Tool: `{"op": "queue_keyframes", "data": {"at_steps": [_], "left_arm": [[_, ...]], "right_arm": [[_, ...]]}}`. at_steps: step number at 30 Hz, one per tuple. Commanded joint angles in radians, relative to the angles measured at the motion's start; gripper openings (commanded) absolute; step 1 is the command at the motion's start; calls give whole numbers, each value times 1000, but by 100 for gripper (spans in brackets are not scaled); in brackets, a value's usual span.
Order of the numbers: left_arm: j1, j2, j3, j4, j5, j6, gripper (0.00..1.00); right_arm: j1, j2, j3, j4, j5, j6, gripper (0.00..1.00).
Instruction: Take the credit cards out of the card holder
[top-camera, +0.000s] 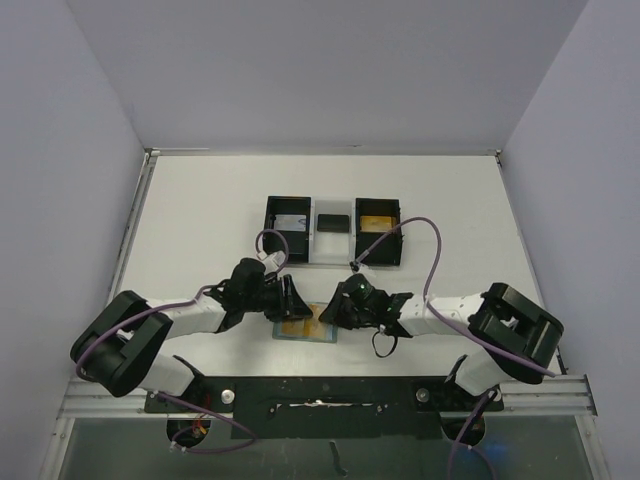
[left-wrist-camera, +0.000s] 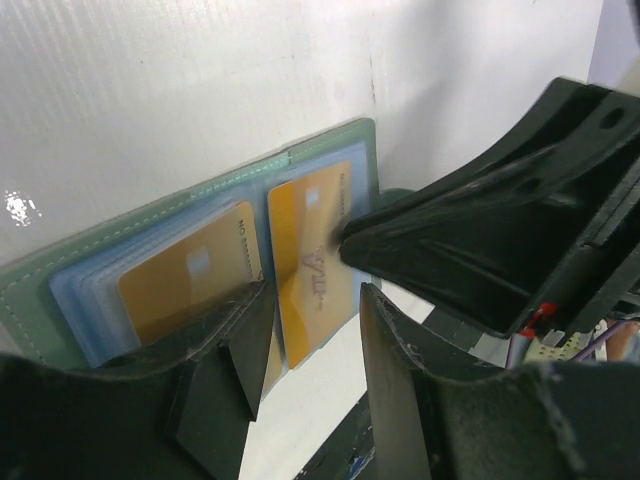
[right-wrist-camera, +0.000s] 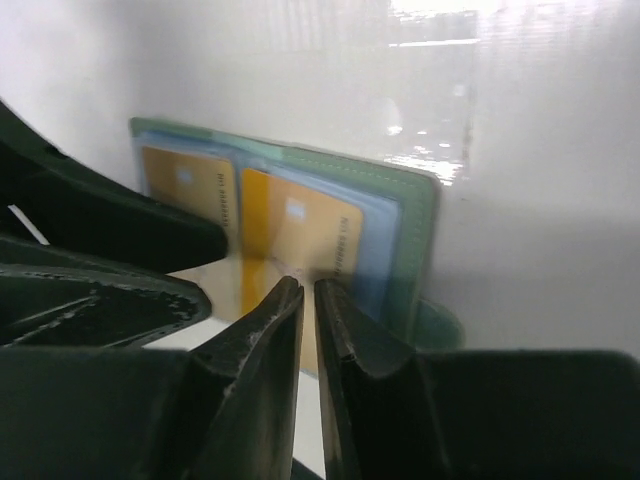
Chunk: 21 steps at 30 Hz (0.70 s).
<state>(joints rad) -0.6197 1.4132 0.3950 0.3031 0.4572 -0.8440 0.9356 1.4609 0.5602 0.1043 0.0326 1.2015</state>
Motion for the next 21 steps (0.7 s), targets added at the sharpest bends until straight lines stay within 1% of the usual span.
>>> {"op": "queue_keyframes", "data": {"at_steps": [1,4,7,10,13,15,19,21], "left_arm": [[4,28,5,-123,-109,78,41],[-1,2,-5,-130,-159,84,44],[-1,-9,-7,-138,-168,87,44],[-1,-16,-10,-140,-166,89,44],[-2,-31,-14,-138,-168,86,44],[-1,-40,-20,-127,-166,88,44],[0,-42,-26,-102,-145,92,44],[-1,-26,-23,-104,-130,95,44]], "right_arm": [[2,60,2,-30,-9,36,16],[45,69,89,-191,71,-17,19],[45,59,137,-241,74,-54,20],[43,-4,138,-219,78,-70,21],[37,-55,117,-204,117,-66,24],[31,-49,95,-196,141,-60,24],[12,15,36,-66,44,-60,22],[16,41,24,-52,37,-30,21]]}}
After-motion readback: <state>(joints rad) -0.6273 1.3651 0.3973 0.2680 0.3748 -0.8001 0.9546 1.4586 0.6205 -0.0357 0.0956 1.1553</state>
